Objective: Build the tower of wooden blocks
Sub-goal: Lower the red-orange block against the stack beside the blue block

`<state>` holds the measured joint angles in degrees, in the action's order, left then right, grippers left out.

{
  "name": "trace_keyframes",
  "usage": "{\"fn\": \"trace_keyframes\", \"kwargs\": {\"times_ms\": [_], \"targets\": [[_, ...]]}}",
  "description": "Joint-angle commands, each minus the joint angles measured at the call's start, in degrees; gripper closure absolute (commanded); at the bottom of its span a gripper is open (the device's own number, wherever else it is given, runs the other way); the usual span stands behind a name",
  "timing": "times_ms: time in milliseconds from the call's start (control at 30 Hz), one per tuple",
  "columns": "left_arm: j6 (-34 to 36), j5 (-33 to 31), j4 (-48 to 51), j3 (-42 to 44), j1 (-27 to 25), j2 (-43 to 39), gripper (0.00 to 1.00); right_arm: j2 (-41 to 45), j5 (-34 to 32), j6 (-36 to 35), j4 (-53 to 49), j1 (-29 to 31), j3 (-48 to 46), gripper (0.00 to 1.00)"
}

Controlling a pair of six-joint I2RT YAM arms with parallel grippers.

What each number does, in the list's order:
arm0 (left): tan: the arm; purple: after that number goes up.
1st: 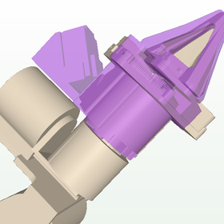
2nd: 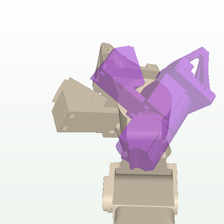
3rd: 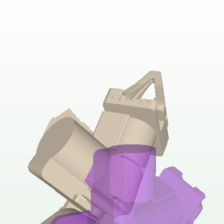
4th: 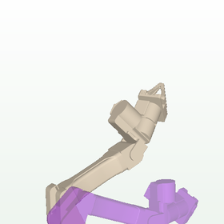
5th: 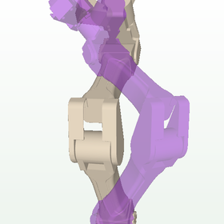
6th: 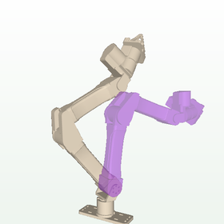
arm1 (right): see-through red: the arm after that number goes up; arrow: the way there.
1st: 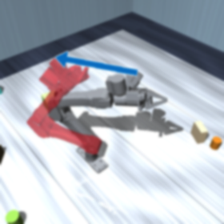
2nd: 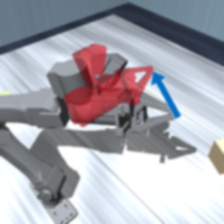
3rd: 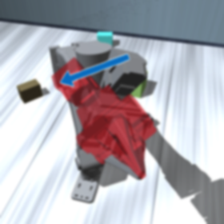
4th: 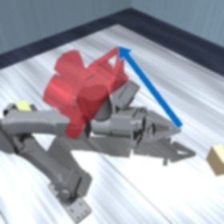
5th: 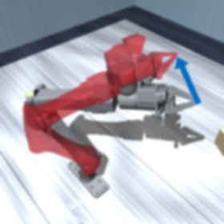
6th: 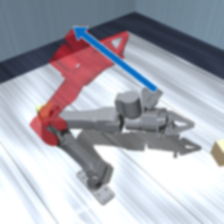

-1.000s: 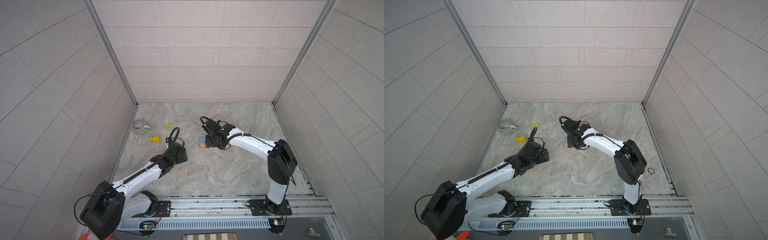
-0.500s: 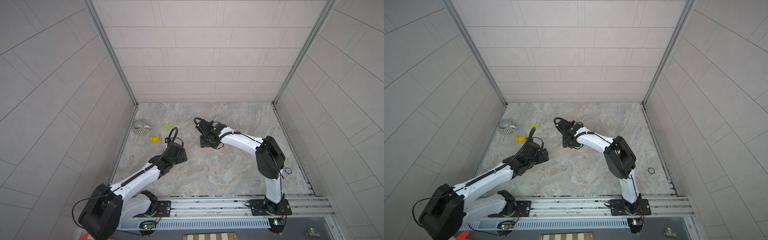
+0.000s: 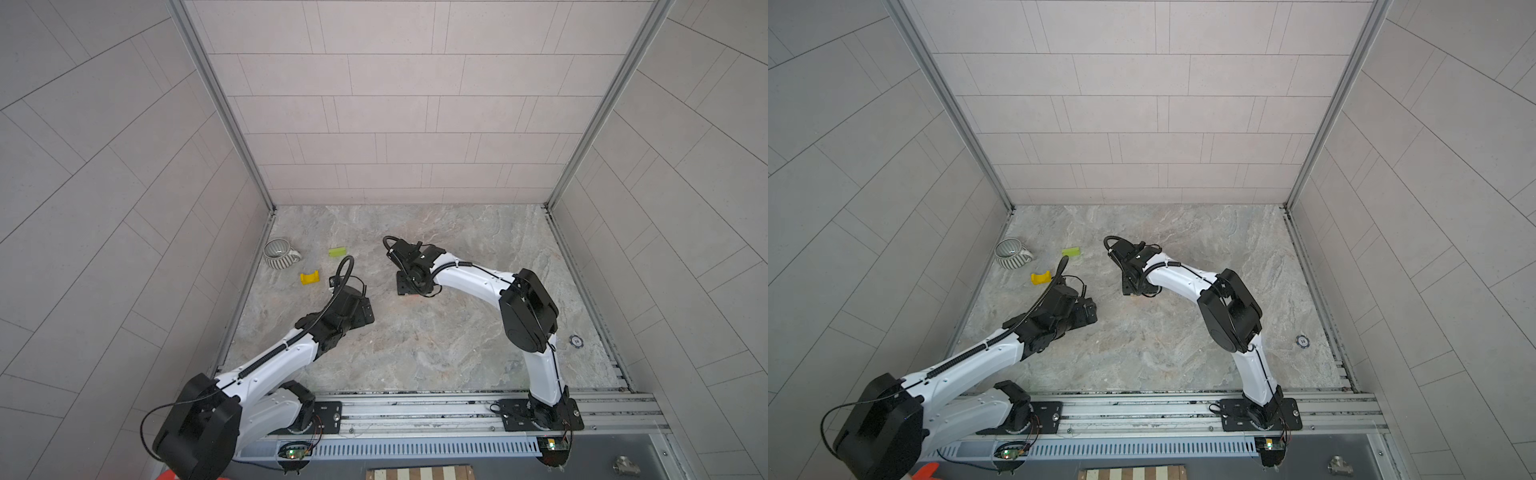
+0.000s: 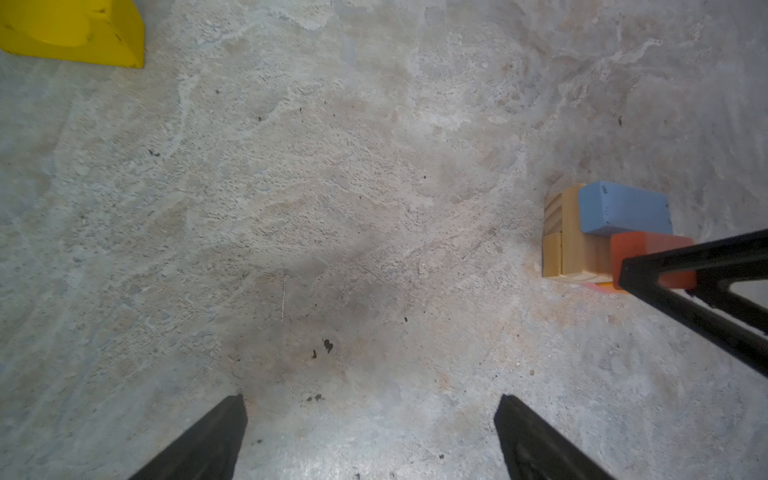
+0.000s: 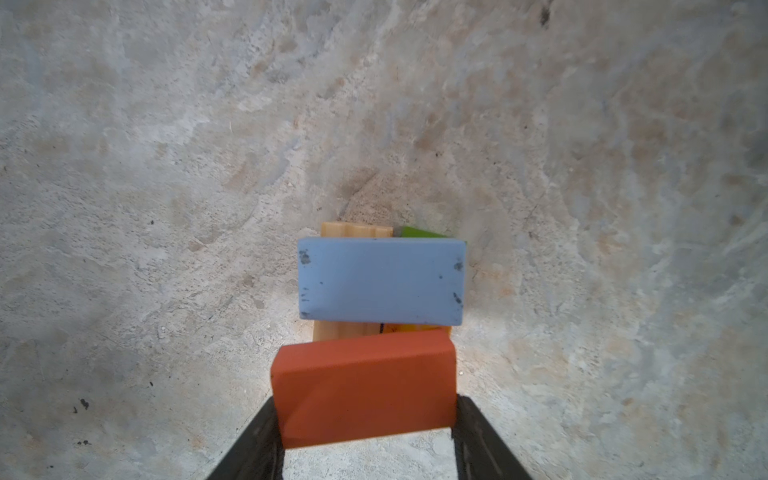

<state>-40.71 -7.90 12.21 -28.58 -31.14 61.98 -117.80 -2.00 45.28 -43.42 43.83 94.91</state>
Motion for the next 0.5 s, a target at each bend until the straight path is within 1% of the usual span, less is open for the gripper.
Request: {"fn": "trace_keyframes", "kwargs": {"times_ms": [0,467], "targets": [[-0.34,0.08,-0.61,0.63,0.35,-0.91,0.00,-1.02,-1.23,0.55,-2.30,0.20,1.70,0.56],[-0.38,1.22,-0.80,0.54,0.45,-0.98,0.00,-2.87,-2.99,-0.54,-5.27,-0.14,4.06,0.56]]}}
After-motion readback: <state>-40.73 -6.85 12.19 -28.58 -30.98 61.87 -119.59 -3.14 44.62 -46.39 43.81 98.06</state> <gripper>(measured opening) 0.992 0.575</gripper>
